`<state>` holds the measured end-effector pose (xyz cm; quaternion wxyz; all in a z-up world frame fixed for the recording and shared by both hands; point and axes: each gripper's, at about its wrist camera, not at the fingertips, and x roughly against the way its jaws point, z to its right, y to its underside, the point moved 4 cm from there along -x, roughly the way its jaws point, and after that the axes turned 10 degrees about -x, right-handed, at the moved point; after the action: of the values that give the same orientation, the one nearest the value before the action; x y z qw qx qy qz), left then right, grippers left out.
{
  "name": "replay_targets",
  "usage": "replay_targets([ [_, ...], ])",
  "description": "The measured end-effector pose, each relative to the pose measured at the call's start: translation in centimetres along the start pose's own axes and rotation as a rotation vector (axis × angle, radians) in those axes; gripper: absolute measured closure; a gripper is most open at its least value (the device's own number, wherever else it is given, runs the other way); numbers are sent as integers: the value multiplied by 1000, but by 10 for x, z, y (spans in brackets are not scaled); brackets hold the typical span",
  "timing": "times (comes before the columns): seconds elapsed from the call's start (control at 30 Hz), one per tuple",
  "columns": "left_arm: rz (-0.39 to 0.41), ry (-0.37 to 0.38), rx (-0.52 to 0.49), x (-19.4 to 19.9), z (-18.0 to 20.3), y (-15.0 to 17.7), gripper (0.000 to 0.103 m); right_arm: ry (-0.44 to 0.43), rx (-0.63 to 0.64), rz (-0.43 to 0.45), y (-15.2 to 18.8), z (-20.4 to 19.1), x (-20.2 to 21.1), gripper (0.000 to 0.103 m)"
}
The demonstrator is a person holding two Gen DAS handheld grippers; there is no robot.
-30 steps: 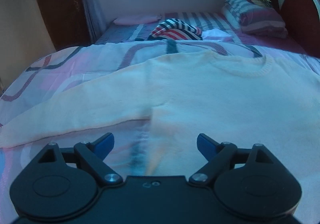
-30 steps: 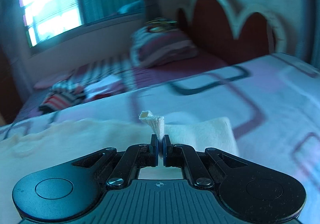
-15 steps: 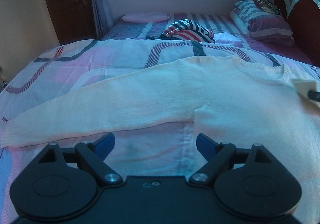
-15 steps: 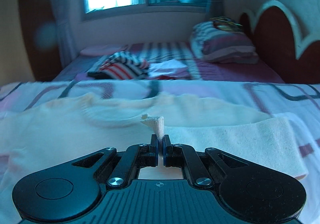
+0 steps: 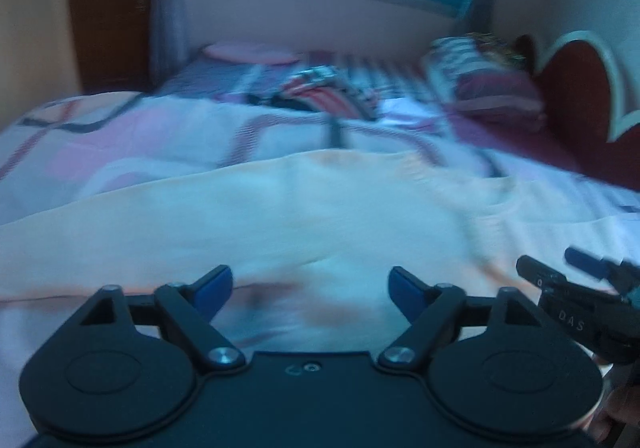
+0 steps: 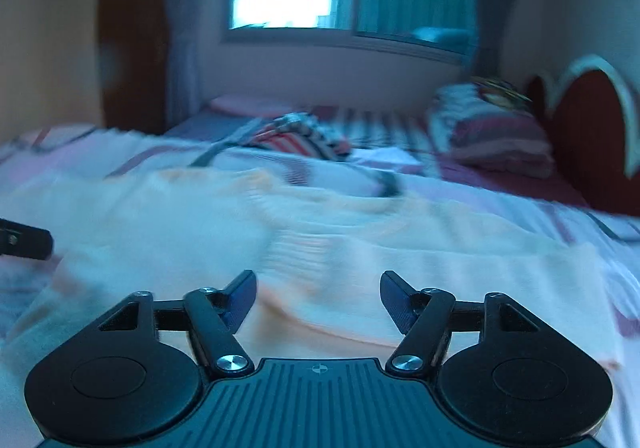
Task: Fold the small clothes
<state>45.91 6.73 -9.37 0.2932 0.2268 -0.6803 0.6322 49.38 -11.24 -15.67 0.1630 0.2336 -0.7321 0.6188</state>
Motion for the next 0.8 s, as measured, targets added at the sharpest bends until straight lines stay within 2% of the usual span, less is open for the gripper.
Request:
replay_targets([
  [0.03,-1,38,-4,-5,12,-4,36,14,-39,3,-3,14,5,55],
  [0.07,-4,83,-4,-11,25,-8,40,36,-71,1,-4,28,9,68],
  [0.1,-9,129,-3,-17,38,-12,46,66,-101,0,-7,44,13,73],
  [0.23,-54,229,-10,-50,84,-19,64,171,-203,6,-11,105,26,75],
  [0.3,-108,227,-23,-69,98,-19,75,211,-247,2,-9,135,34,75],
  [0.33,-128,224,-29,-77,104,-19,76,226,-271,4,-9,151,42,75],
  [0.47,-127,219,-50,-92,119,-20,82,276,-368,1,-5,200,60,75],
  [0.53,-124,219,-54,-95,125,-22,95,292,-416,3,1,220,79,75],
  [0.57,-121,222,-55,-96,128,-23,96,298,-434,1,3,227,84,75],
  [0.63,-97,204,-71,-93,133,-26,98,303,-464,-3,4,236,91,75],
  [0.8,22,173,-59,-66,128,-45,99,298,-481,-10,3,244,100,75],
])
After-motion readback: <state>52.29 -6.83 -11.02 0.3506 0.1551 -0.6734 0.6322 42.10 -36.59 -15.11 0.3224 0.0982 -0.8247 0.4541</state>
